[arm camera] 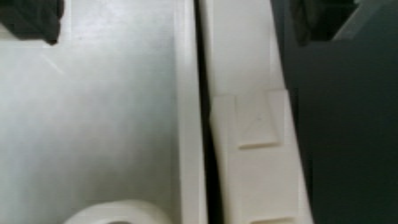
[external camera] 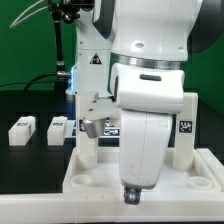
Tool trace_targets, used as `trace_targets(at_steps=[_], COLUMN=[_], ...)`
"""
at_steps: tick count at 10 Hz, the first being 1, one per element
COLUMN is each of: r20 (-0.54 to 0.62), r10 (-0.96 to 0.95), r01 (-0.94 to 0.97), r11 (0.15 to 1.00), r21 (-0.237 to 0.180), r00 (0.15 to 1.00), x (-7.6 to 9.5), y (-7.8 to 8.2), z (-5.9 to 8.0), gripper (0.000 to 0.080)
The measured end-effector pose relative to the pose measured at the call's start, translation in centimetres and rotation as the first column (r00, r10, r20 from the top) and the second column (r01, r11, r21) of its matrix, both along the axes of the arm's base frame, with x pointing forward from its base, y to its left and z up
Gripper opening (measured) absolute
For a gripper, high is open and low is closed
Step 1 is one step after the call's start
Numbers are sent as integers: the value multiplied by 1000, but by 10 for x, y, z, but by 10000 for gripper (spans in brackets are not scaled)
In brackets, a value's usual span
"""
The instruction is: Assemble desk
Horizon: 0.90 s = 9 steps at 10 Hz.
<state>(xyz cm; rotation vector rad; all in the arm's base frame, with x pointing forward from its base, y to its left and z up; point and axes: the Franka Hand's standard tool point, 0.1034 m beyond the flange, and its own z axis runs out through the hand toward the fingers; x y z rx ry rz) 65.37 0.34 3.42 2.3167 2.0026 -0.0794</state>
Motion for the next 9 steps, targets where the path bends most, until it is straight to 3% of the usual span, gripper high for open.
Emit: trace_targets(at_steps=[4, 6, 8, 9], r20=[3, -52, -79, -44], r10=[-4, -90, -135, -231], r01=[4, 89, 131, 228], r11=[1000, 996, 990, 972], r21=[-1, -19, -50, -54], r00=[1000, 995, 988, 972], x=[1, 4, 17, 18], y=[-2, -15, -51, -60], z=[3, 47, 95, 99], gripper=[649, 649, 649, 649])
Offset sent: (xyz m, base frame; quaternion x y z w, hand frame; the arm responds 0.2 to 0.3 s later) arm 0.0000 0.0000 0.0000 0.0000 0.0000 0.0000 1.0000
